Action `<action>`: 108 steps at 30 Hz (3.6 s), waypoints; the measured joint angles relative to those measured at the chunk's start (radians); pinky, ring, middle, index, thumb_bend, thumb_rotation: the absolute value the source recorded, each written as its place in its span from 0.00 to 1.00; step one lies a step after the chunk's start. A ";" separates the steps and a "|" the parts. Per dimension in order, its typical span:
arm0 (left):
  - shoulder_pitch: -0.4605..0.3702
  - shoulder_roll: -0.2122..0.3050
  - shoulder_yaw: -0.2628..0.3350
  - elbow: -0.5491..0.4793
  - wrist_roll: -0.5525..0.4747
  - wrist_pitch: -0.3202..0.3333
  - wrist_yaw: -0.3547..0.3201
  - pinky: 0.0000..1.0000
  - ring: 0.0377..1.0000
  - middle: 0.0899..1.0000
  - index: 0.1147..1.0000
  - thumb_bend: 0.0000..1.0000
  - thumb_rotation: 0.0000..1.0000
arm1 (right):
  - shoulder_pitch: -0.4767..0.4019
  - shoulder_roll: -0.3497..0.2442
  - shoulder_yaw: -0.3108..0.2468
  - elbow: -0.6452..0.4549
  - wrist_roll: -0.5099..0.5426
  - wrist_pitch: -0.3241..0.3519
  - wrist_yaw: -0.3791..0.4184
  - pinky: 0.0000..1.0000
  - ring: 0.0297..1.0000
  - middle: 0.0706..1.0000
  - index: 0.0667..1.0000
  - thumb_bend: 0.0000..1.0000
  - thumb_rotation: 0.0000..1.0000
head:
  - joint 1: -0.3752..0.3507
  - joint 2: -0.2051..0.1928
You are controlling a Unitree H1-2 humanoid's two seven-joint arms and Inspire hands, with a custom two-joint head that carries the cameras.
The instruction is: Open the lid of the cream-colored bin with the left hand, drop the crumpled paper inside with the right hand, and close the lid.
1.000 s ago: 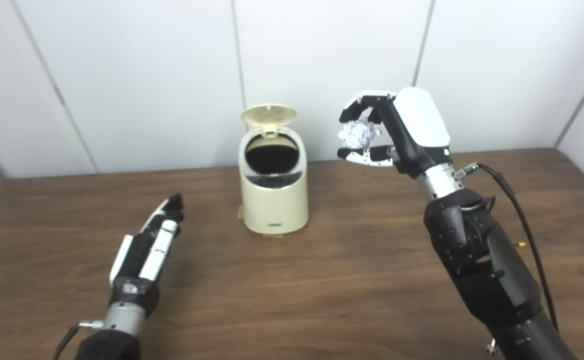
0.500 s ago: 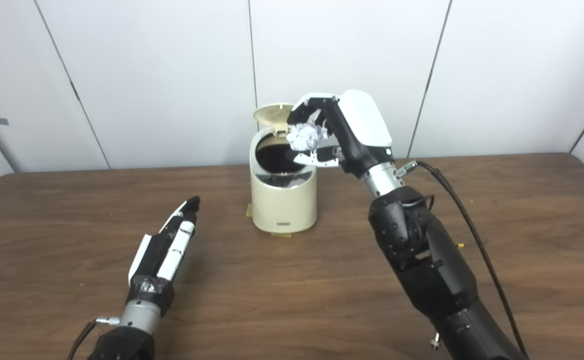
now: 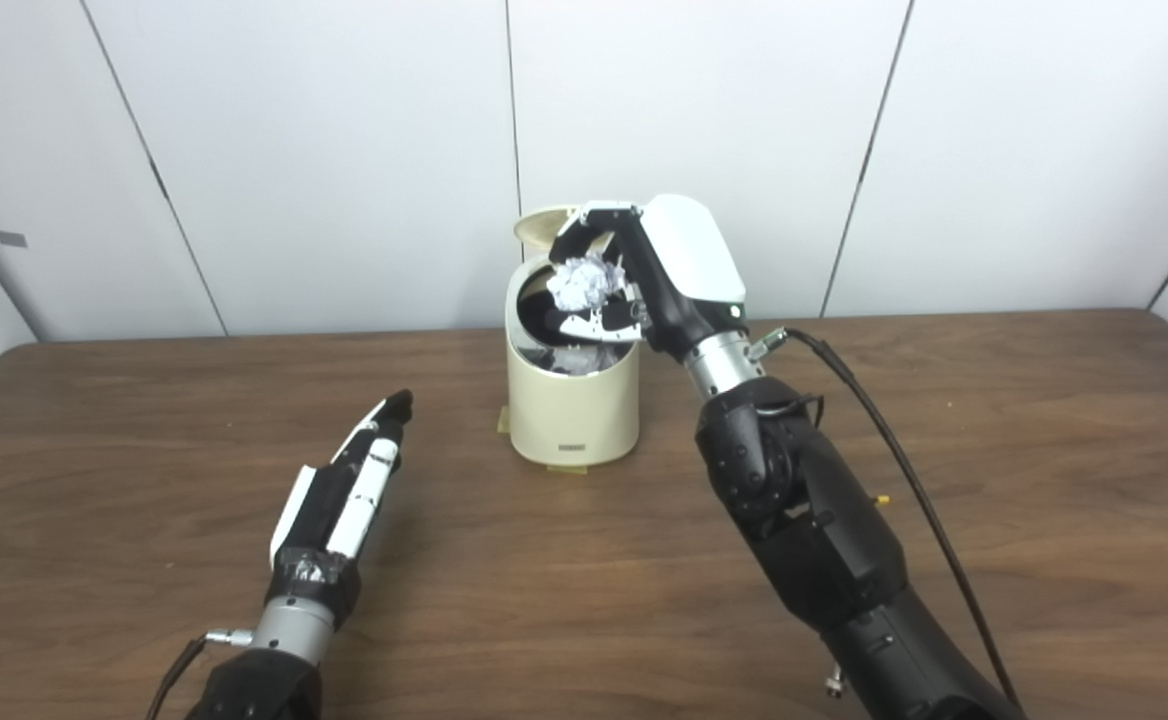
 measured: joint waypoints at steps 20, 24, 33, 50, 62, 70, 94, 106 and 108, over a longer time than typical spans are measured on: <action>0.003 -0.017 -0.007 -0.038 -0.011 0.000 -0.009 0.99 1.00 1.00 0.99 0.51 0.86 | -0.002 -0.023 0.001 0.108 0.060 -0.037 -0.069 0.33 0.46 0.57 0.47 0.49 0.00 | 0.014 0.011; 0.003 -0.013 -0.014 -0.038 -0.007 0.000 -0.009 0.99 1.00 1.00 0.99 0.50 0.84 | -0.002 -0.024 0.002 0.107 0.078 -0.037 -0.051 0.44 0.55 0.64 0.46 0.51 0.08 | 0.015 0.011; 0.003 -0.013 -0.023 -0.038 0.002 0.000 -0.003 0.98 1.00 1.00 0.99 0.51 0.82 | -0.008 -0.028 0.017 0.103 0.077 -0.020 -0.019 0.46 0.57 0.65 0.63 0.89 0.03 | 0.017 0.009; 0.002 -0.030 -0.029 -0.030 0.002 -0.004 0.002 1.00 1.00 1.00 1.00 0.54 0.81 | -0.030 -0.048 0.038 0.086 0.076 0.028 0.054 0.44 0.54 0.62 0.59 0.89 0.04 | 0.018 0.002; 0.002 -0.032 -0.030 -0.029 0.029 -0.004 0.003 1.00 1.00 1.00 0.99 0.56 0.79 | -0.029 -0.068 0.043 0.081 0.102 -0.005 0.072 0.63 0.70 0.69 0.64 0.93 0.10 | 0.035 0.009; 0.001 -0.036 -0.039 -0.029 0.038 -0.003 0.004 1.00 1.00 1.00 1.00 0.54 0.81 | -0.024 -0.079 0.053 0.071 0.128 -0.046 0.084 0.67 0.74 0.73 0.65 0.96 0.10 | 0.043 0.012; 0.000 -0.048 -0.045 -0.030 0.058 0.011 0.005 1.00 1.00 0.99 0.98 0.54 0.82 | -0.018 -0.064 0.067 0.014 0.122 -0.077 0.126 0.63 0.67 0.67 0.63 0.93 0.09 | 0.034 0.014; 0.000 -0.047 -0.038 -0.029 0.053 0.010 0.001 1.00 1.00 1.00 1.00 0.55 0.82 | -0.018 -0.069 0.052 0.033 0.125 -0.078 0.121 0.64 0.67 0.66 0.64 0.93 0.09 | 0.029 0.015; 0.000 -0.047 -0.036 -0.029 0.050 0.010 -0.001 1.00 1.00 0.99 1.00 0.56 0.82 | -0.019 -0.069 0.052 0.036 0.124 -0.078 0.118 0.64 0.67 0.66 0.64 0.92 0.09 | 0.028 0.014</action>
